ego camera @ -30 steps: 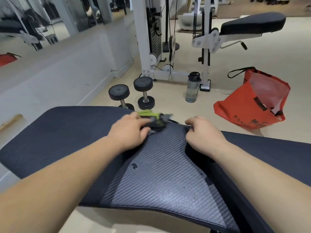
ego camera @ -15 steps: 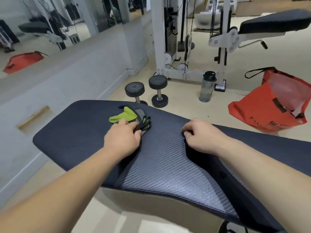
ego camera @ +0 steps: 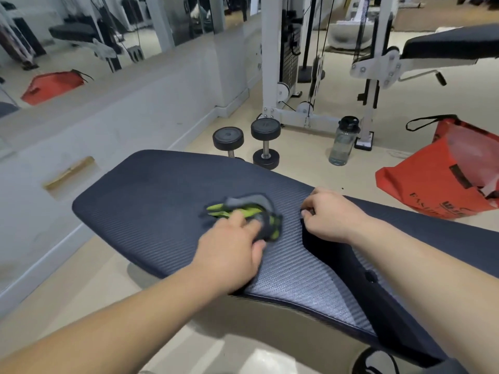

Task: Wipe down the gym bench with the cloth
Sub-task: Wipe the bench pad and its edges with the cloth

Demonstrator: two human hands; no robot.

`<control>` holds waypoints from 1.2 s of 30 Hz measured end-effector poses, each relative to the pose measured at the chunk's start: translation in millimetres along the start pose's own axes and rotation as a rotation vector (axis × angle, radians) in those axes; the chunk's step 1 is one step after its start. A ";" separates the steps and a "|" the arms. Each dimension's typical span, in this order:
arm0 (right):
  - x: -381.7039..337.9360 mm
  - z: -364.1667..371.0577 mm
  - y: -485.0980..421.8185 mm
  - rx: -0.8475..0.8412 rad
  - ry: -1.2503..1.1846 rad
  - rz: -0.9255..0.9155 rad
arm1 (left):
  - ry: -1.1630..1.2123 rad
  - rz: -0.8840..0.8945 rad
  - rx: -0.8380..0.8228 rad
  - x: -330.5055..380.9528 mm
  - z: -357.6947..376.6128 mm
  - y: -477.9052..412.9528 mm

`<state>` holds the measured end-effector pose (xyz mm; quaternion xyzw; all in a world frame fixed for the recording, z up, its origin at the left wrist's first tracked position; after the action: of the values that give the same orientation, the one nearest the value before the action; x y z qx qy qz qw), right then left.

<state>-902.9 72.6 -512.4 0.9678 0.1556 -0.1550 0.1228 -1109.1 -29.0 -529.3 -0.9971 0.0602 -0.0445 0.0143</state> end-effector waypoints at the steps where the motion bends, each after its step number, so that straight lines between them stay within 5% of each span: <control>1: -1.4 0.4 -0.6 0.007 0.005 0.003 | 0.041 0.134 -0.021 0.2 -4.6 12.3; 4: -4.2 1.3 -0.8 0.031 0.019 0.012 | 0.043 0.215 -0.034 -33.0 -8.1 4.9; 7: -1.2 2.4 1.5 0.036 -0.006 0.003 | -0.015 -0.265 0.024 -59.5 -3.4 -28.9; 9: 4.3 0.8 2.8 0.058 -0.055 -0.001 | -0.034 -0.415 0.044 -38.0 -0.4 -37.2; 15: 21.7 -7.0 7.8 0.167 -0.133 0.016 | 0.052 0.089 0.040 19.7 3.0 -35.1; 21: 31.5 -11.3 11.7 0.172 -0.164 0.051 | -0.114 -0.402 -0.111 4.3 -1.6 -130.7; 23: 31.2 -14.3 10.8 0.173 -0.166 0.061 | -0.097 -0.323 -0.083 39.2 0.4 -123.2; 26: 28.4 -17.3 9.4 0.203 -0.163 0.110 | -0.084 0.103 0.084 80.7 14.1 -68.8; 29: 27.2 -21.3 11.2 0.240 -0.135 0.138 | 0.024 0.414 0.054 53.3 8.2 -66.7; 31: 28.2 -22.2 13.5 0.220 -0.152 0.128 | -0.062 0.299 0.026 18.1 5.4 -80.2; 34: 28.4 -23.2 16.4 0.157 -0.188 0.110 | -0.029 -0.164 0.050 -6.7 6.3 -83.1; 36: 24.9 -23.4 17.7 0.124 -0.229 0.076 | -0.071 -0.206 0.068 12.0 7.6 -62.2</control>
<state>-868.4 69.5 -495.9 0.9547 0.0940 -0.2691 0.0857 -1089.1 31.4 -533.8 -0.9979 -0.0444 -0.0123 0.0457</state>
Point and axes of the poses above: each hand's wrist, its own y-axis away from the middle knuckle, its own z-axis out of the palm, x = y × z, the point moved 1 cm from there along -y, towards the middle knuckle, and after that the axes turned 1 degree about x, right-handed, at the moved point
